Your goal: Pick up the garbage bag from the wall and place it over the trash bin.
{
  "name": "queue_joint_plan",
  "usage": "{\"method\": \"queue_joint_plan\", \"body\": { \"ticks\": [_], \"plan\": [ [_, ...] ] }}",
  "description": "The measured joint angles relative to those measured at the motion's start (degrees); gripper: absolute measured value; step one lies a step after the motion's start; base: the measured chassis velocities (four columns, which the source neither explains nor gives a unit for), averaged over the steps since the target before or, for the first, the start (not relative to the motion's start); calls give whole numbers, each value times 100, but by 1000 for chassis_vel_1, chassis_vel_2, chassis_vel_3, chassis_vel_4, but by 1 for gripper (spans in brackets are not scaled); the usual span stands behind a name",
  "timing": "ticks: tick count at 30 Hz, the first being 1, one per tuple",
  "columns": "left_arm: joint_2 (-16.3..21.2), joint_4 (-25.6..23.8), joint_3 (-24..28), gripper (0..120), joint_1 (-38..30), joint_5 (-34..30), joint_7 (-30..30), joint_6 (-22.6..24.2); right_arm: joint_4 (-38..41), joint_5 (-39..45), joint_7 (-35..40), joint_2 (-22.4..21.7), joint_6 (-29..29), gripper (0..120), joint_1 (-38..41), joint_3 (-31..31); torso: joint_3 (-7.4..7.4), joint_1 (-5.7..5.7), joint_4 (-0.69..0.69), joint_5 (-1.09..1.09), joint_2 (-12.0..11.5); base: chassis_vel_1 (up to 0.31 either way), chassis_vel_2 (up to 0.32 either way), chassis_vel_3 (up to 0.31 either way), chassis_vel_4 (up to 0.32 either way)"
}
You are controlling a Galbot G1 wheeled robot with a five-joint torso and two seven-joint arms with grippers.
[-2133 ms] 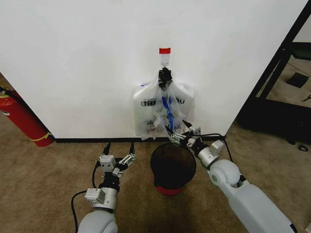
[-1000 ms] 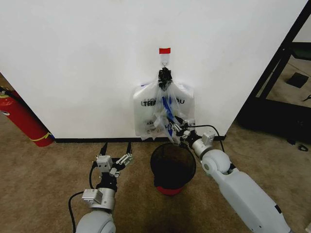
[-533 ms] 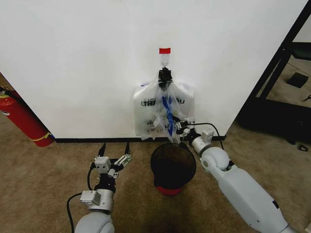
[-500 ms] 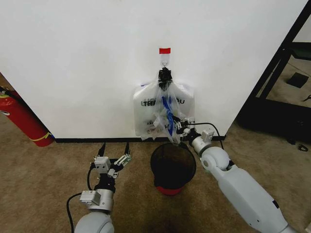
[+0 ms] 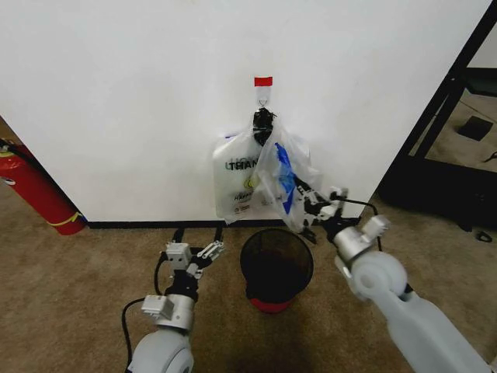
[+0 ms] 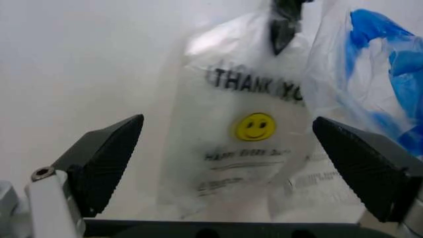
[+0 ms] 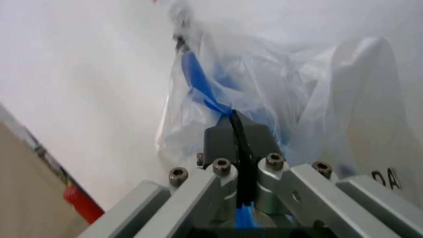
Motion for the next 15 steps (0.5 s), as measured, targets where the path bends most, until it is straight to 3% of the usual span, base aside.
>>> {"method": "queue_joint_plan", "body": {
  "ticks": [6,8,10,15],
  "plan": [
    [53,-48,238,100,-206,-214,-48,132,31,112,-2,-86,4,0,-274,372,0,0,0,0,0,0,0,0,0],
    [167,-262,440,100,-431,-854,-169,420,14,-408,-131,-153,103,0,-402,355,0,0,0,0,0,0,0,0,0],
    [198,-319,485,100,-494,-1028,-200,495,14,-543,-159,-152,122,0,-417,328,0,0,0,0,0,0,0,0,0],
    [470,-803,786,97,-1228,-2686,-559,1139,41,-1777,-286,-90,317,0,-469,103,0,0,1,0,0,0,0,0,0]
  ]
}}
